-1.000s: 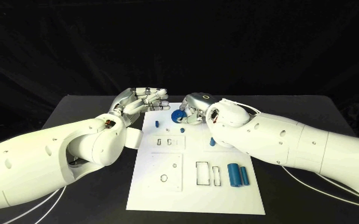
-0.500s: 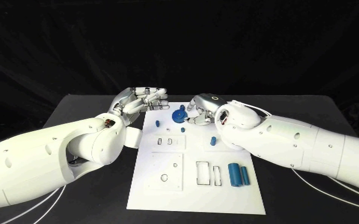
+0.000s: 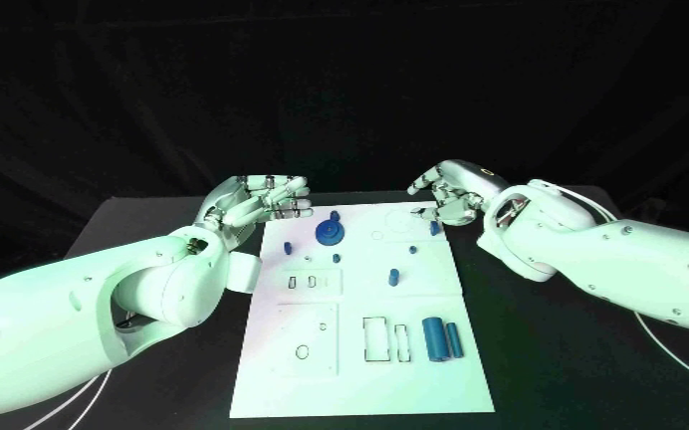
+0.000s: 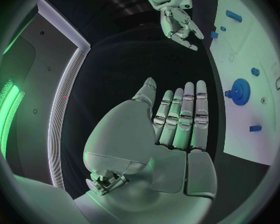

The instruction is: Assemble the parts on the task board

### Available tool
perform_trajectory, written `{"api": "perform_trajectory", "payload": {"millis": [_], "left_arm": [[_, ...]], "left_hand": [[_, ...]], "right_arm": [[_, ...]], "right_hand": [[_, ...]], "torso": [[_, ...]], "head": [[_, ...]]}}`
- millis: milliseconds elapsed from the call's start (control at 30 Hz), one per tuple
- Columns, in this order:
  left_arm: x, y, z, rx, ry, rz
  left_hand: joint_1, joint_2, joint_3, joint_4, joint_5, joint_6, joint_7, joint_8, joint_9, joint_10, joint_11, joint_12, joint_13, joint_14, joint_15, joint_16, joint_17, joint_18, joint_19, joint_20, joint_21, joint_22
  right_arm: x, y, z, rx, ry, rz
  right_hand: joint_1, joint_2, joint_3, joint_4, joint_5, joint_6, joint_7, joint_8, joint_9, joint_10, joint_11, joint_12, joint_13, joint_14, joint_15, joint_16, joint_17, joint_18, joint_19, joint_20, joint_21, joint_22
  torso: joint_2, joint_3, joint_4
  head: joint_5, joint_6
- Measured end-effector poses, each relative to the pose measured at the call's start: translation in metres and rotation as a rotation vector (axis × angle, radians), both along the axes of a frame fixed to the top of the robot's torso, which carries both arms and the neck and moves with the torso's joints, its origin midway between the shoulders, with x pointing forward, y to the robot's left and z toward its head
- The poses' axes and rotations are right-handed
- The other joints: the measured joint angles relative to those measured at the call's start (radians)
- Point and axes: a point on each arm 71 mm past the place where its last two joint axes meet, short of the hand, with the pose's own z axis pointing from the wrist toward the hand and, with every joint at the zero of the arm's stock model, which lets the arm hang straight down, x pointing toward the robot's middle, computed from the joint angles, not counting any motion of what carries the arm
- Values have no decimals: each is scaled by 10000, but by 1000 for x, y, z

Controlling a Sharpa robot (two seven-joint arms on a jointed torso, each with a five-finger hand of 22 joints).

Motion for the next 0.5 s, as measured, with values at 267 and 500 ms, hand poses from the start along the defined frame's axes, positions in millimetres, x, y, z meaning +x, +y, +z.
{"api": "perform_trajectory", "payload": {"millis": [267,500], "left_arm": [[1,1,-1,2,-3,2],[2,1,-1,1,-1,-2]], "left_hand": [[0,0,0,0,0,0,0,0,0,0,0,0,0,0,0,1,1,0,0,0,0,-8],[0,0,0,0,0,0,0,0,0,0,0,0,0,0,0,1,-1,1,0,0,0,-8]], "right_arm": [[-1,-57,-1,475,470,-481],[2,-64,-11,492,771,-502]], "right_hand": [[0,0,-41,-40,0,-2,-2,-8,-29,0,0,-4,-1,20,-20,0,0,0,-4,-70,0,-1],[0,0,-68,-67,98,-86,9,-46,-49,1,0,-41,-1,20,-20,0,0,0,-4,-70,0,-2]], "torso": [[-73,52,-89],[-69,61,-99]], "head": [[-233,11],[-274,-28]]}}
